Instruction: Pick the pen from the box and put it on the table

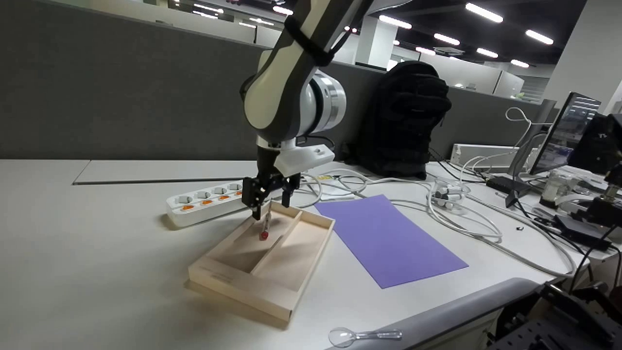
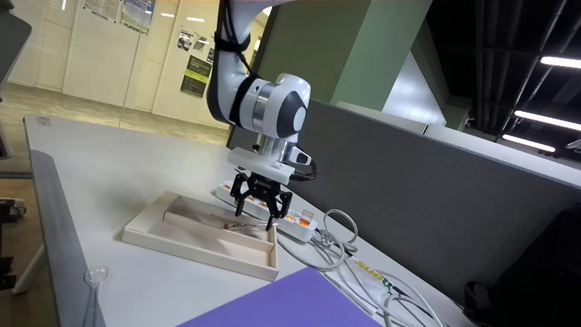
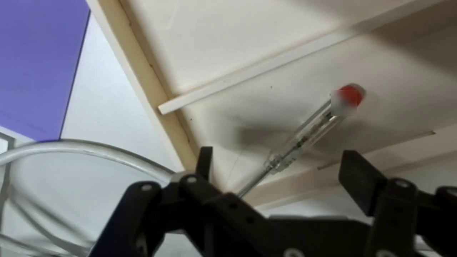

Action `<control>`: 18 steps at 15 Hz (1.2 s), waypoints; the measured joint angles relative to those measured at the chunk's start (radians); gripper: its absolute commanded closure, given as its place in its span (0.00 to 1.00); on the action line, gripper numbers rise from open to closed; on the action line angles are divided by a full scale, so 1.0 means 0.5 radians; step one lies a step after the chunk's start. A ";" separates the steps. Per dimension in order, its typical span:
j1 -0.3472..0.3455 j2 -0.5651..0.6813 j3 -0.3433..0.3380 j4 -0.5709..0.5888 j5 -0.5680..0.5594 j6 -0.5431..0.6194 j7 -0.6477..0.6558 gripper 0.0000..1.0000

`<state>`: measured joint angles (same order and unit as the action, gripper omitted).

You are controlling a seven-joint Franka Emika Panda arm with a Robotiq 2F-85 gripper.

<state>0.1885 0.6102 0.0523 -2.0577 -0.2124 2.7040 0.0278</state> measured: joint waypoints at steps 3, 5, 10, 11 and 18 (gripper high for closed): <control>0.000 0.026 0.009 0.016 0.013 0.013 -0.020 0.61; 0.000 0.037 0.014 0.024 0.026 0.016 -0.028 0.75; 0.000 0.049 0.018 0.037 0.046 0.016 -0.052 0.99; 0.000 0.048 0.019 0.040 0.056 0.016 -0.056 0.96; -0.051 -0.175 0.016 -0.011 0.197 0.033 -0.057 0.96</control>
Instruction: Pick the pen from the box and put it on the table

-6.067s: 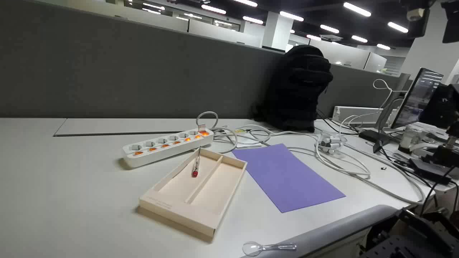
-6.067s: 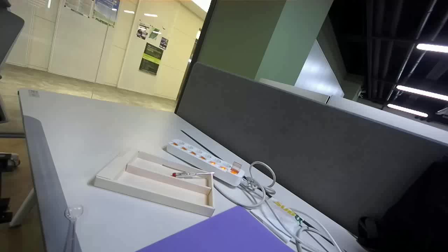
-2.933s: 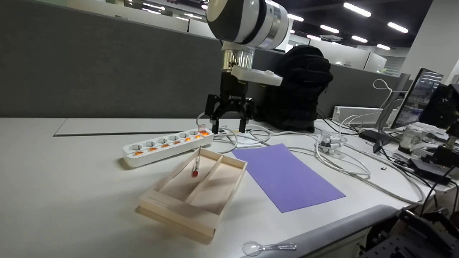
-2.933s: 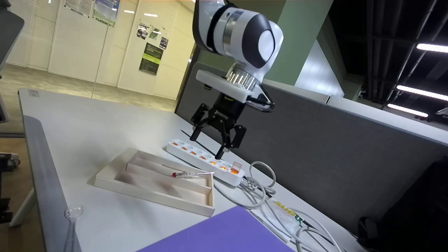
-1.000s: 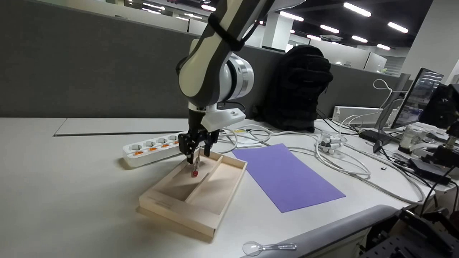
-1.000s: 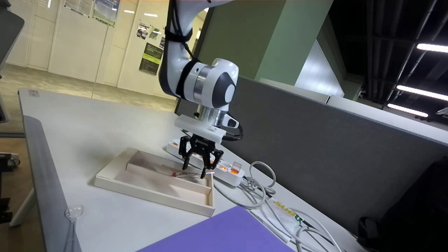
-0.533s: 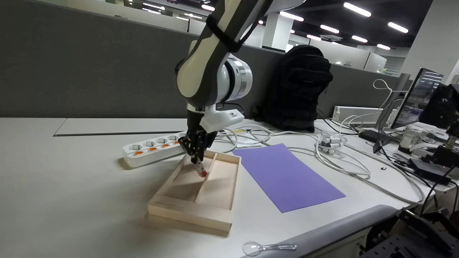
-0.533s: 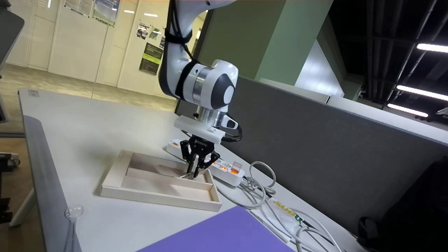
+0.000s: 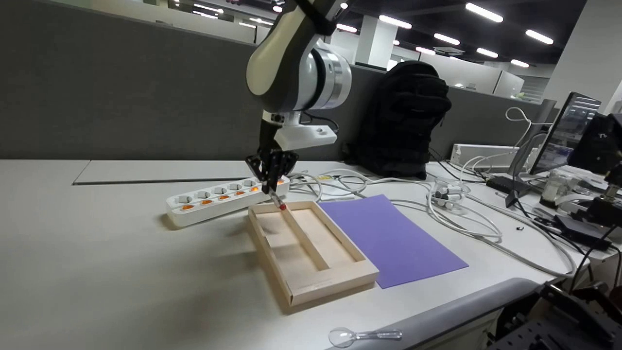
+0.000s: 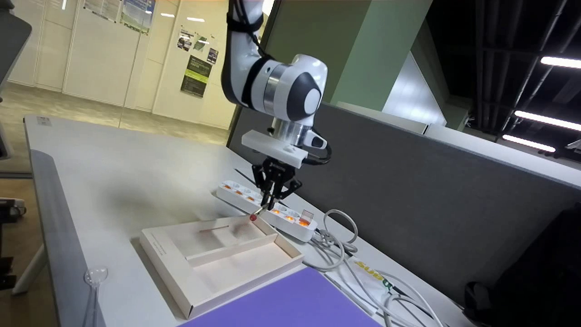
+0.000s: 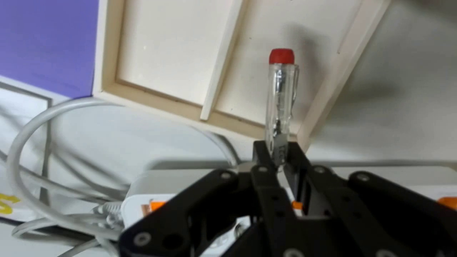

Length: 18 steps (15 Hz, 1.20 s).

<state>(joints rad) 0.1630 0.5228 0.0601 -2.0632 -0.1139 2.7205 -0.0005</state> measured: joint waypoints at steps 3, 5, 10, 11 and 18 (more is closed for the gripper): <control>-0.023 -0.210 -0.043 -0.126 0.042 0.002 0.054 0.96; -0.054 -0.344 -0.085 -0.242 0.073 0.004 0.106 0.96; -0.238 -0.475 -0.129 -0.486 0.257 0.029 0.110 0.96; -0.280 -0.468 -0.130 -0.516 0.308 0.046 0.095 0.96; -0.525 -0.298 -0.081 -0.598 0.624 0.219 -0.080 0.96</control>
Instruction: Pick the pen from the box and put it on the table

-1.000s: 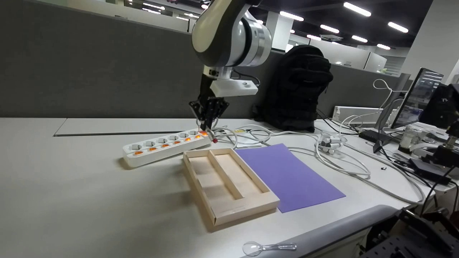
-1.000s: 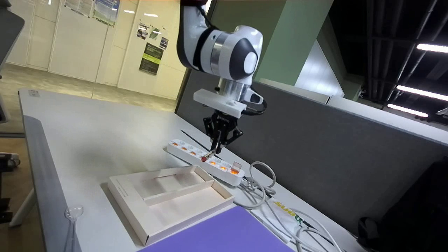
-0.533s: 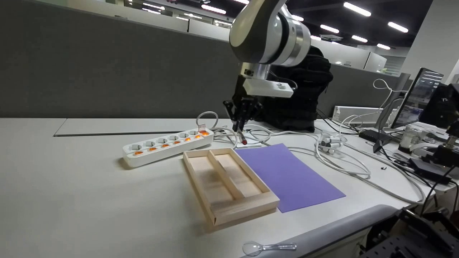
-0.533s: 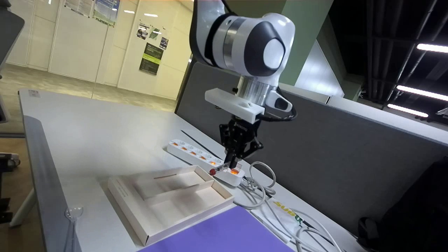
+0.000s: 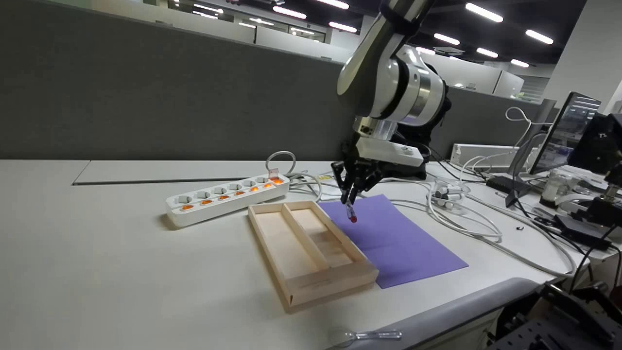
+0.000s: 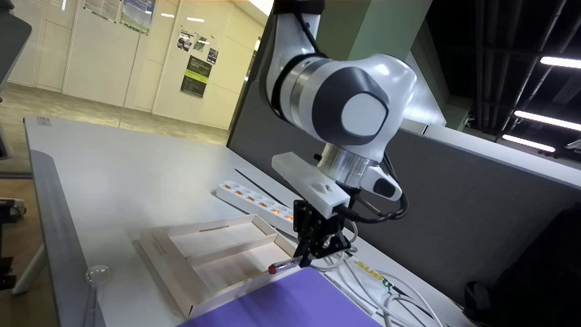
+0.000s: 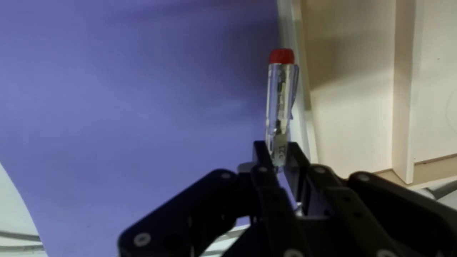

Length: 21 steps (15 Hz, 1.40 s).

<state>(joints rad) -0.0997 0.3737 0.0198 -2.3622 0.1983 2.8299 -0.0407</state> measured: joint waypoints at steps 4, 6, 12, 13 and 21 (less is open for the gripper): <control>-0.093 0.094 0.056 0.000 0.078 0.061 -0.038 0.96; -0.147 0.129 0.097 0.001 0.128 0.080 -0.054 0.96; -0.324 0.193 0.221 0.002 0.276 0.087 -0.131 0.96; -0.350 0.198 0.238 0.002 0.295 0.087 -0.140 0.96; -0.477 0.242 0.321 0.003 0.421 0.085 -0.195 0.23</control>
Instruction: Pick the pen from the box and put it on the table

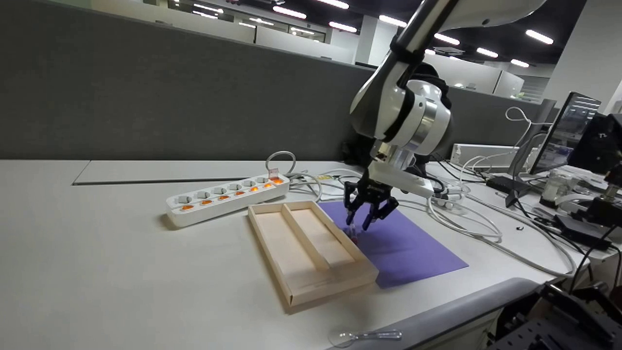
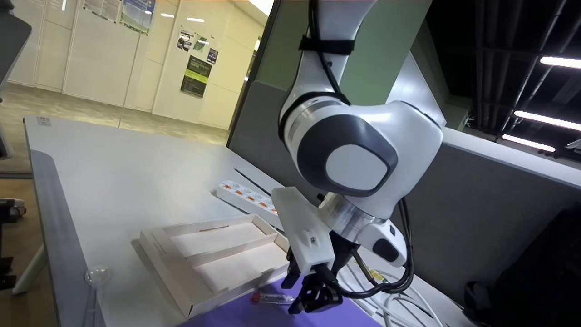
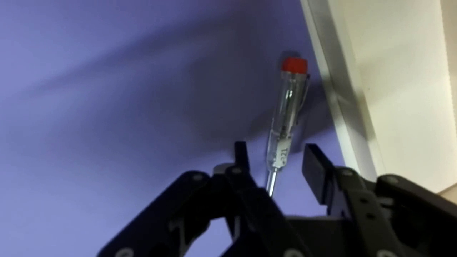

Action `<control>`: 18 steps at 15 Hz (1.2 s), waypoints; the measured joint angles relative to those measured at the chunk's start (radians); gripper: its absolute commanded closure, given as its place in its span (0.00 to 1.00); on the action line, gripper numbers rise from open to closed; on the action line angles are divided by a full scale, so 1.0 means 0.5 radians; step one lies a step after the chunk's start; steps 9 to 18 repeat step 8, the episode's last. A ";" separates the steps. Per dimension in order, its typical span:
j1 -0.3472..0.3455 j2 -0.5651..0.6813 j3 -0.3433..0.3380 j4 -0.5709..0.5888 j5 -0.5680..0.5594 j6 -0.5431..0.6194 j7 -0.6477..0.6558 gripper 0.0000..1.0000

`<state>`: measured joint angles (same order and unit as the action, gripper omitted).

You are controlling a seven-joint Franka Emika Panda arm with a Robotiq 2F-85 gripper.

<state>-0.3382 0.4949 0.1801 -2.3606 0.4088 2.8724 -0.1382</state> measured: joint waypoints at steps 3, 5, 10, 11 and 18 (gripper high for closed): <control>-0.001 0.001 0.003 0.002 0.007 -0.001 -0.002 0.04; 0.012 -0.002 0.003 0.008 0.006 -0.001 0.001 0.00; 0.082 -0.034 -0.005 0.016 0.000 -0.001 0.006 0.00; 0.082 -0.034 -0.005 0.016 0.000 -0.001 0.006 0.00; 0.082 -0.034 -0.005 0.016 0.000 -0.001 0.006 0.00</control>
